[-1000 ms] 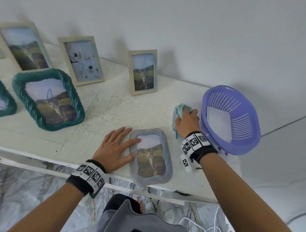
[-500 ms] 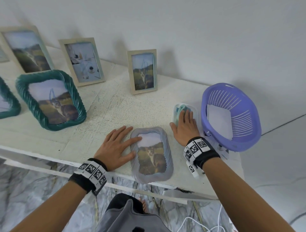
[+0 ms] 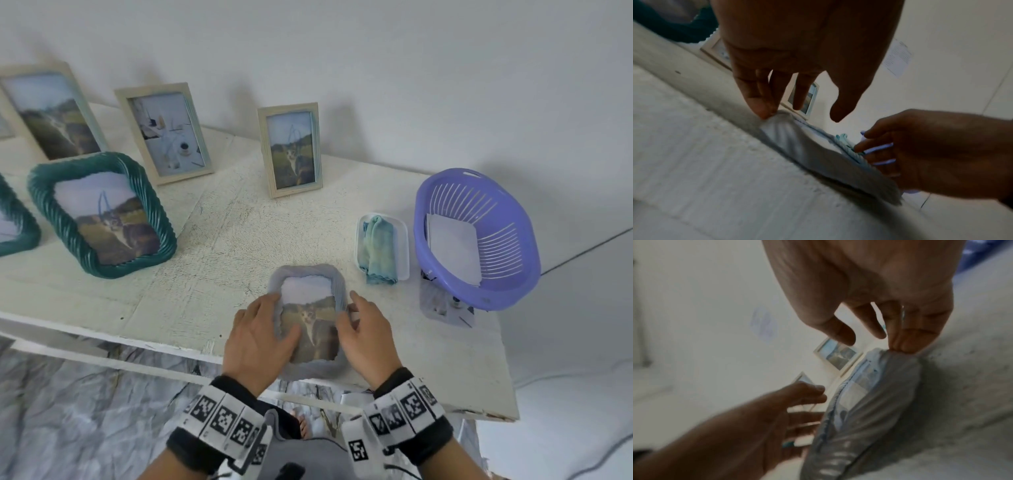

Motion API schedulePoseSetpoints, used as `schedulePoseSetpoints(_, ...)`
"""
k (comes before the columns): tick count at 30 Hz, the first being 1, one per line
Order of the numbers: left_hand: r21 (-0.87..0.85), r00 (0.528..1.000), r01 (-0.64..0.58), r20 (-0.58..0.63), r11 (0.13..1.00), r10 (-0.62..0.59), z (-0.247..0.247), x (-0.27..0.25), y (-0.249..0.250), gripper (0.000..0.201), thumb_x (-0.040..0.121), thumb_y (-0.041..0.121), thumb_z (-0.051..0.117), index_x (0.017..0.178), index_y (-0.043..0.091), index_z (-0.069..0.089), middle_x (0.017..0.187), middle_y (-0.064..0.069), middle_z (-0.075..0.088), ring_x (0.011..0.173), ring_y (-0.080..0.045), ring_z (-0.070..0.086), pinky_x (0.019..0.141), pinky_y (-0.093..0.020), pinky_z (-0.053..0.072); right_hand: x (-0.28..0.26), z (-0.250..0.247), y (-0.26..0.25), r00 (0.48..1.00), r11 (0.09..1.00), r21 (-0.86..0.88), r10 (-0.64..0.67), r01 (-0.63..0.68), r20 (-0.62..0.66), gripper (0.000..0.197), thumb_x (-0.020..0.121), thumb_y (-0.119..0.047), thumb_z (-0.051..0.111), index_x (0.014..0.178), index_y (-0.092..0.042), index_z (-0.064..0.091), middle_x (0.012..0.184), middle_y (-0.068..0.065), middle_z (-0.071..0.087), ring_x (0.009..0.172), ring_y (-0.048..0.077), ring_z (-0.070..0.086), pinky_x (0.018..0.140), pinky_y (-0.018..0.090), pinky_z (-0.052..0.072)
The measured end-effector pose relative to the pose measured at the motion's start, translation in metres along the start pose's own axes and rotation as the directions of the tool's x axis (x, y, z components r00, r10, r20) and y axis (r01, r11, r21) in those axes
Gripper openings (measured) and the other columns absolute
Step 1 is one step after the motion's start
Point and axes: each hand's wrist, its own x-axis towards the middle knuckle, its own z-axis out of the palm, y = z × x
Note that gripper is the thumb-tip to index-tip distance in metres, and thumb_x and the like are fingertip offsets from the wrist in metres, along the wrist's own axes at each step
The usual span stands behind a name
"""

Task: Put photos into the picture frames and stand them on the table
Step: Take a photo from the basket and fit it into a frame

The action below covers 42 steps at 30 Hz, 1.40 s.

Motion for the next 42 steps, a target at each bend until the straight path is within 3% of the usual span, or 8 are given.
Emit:
schedulePoseSetpoints(4,-0.098,0.989,0.093,0.126,0.991,-0.08,-0.007,0.002,0.013,0.083,0.081,0.071,0.055,0.147,0.026,0.033,0.142,-0.001,0.051,0.126,-0.026,0.044,0.099,-0.039,0.042,0.001,-0.003,-0.001,0.985,0.879,0.455,0.17,-0.144,-0.017,0.03,0.088,-0.032,0.05,0.069,-0.009,0.049,0.069,0.007,0.043,0.066,0.017,0.04,0.068,0.038,0.033)
schedulePoseSetpoints(8,-0.398,0.969,0.183,0.226,0.899,-0.097,-0.018,0.007,0.024,0.103,0.066,0.087,0.053,0.148,0.03,0.028,0.135,0.011,0.048,0.122,-0.011,0.048,0.101,-0.031,0.043,-0.006,-0.009,-0.023,0.99,0.738,0.662,0.068,-0.131,0.121,0.037,0.1,-0.032,0.044,0.097,-0.002,0.066,0.09,0.009,0.069,0.082,0.022,0.065,0.073,0.034,0.05)
schedulePoseSetpoints(13,-0.801,0.95,0.29,0.308,0.524,-0.055,-0.023,0.007,0.039,0.109,0.056,0.086,0.062,0.148,0.037,0.03,0.135,0.008,0.059,0.12,-0.007,0.059,0.106,-0.042,0.044,-0.015,-0.013,-0.048,0.975,0.708,0.705,-0.174,0.027,0.137,0.025,0.101,-0.013,0.047,0.118,-0.013,0.064,0.108,0.008,0.07,0.1,0.025,0.068,0.086,0.045,0.056)
schedulePoseSetpoints(19,-0.873,0.943,0.297,0.332,0.386,0.024,-0.032,0.011,0.051,0.103,0.059,0.082,0.07,0.144,0.032,0.042,0.134,-0.001,0.061,0.123,-0.019,0.059,0.105,-0.05,0.046,-0.014,-0.014,-0.054,0.949,0.838,0.473,-0.314,0.272,0.01,0.03,0.091,-0.02,0.066,0.119,-0.028,0.06,0.098,-0.008,0.065,0.092,0.013,0.066,0.074,0.028,0.057)
schedulePoseSetpoints(30,-0.793,0.961,0.245,0.277,0.558,-0.029,-0.037,0.016,0.052,0.104,0.053,0.076,0.065,0.145,0.043,0.031,0.135,0.001,0.052,0.108,-0.002,0.057,0.084,-0.028,0.05,0.001,-0.053,-0.05,0.861,0.801,-0.441,-0.497,0.405,-0.112,0.021,0.092,-0.028,0.061,0.112,-0.03,0.068,0.067,-0.01,0.059,0.061,0.011,0.056,0.053,0.028,0.045)
schedulePoseSetpoints(34,-0.748,0.984,0.13,0.179,0.65,0.009,-0.033,0.014,0.059,0.115,0.053,0.071,0.075,0.15,0.04,0.022,0.14,0.015,0.04,0.116,0.006,0.05,0.087,-0.016,0.045,-0.002,-0.048,-0.056,0.949,0.945,0.094,-0.307,0.312,-0.068,0.023,0.1,-0.025,0.048,0.105,-0.021,0.071,0.068,-0.003,0.07,0.053,0.011,0.065,0.055,0.033,0.055)
schedulePoseSetpoints(38,-0.718,0.999,0.037,0.054,0.695,0.002,-0.036,0.011,0.055,0.104,0.064,0.074,0.072,0.149,0.038,0.024,0.146,0.013,0.037,0.131,-0.007,0.043,0.101,-0.027,0.044,0.005,-0.048,-0.061,0.995,0.803,0.593,0.004,-0.061,0.098,0.049,0.099,-0.05,0.036,0.086,-0.024,0.075,0.088,0.009,0.075,0.086,0.026,0.072,0.08,0.047,0.058)
schedulePoseSetpoints(42,-0.804,0.983,0.174,0.107,0.568,-0.15,-0.048,0.017,0.047,0.071,0.079,0.082,0.046,0.137,0.04,0.043,0.13,0.003,0.062,0.113,-0.013,0.063,0.097,-0.04,0.05,0.026,-0.047,-0.045,0.985,0.655,0.737,0.083,-0.166,0.148,0.06,0.084,-0.069,0.048,0.109,-0.02,0.072,0.118,0.024,0.063,0.113,0.042,0.058,0.1,0.063,0.04)
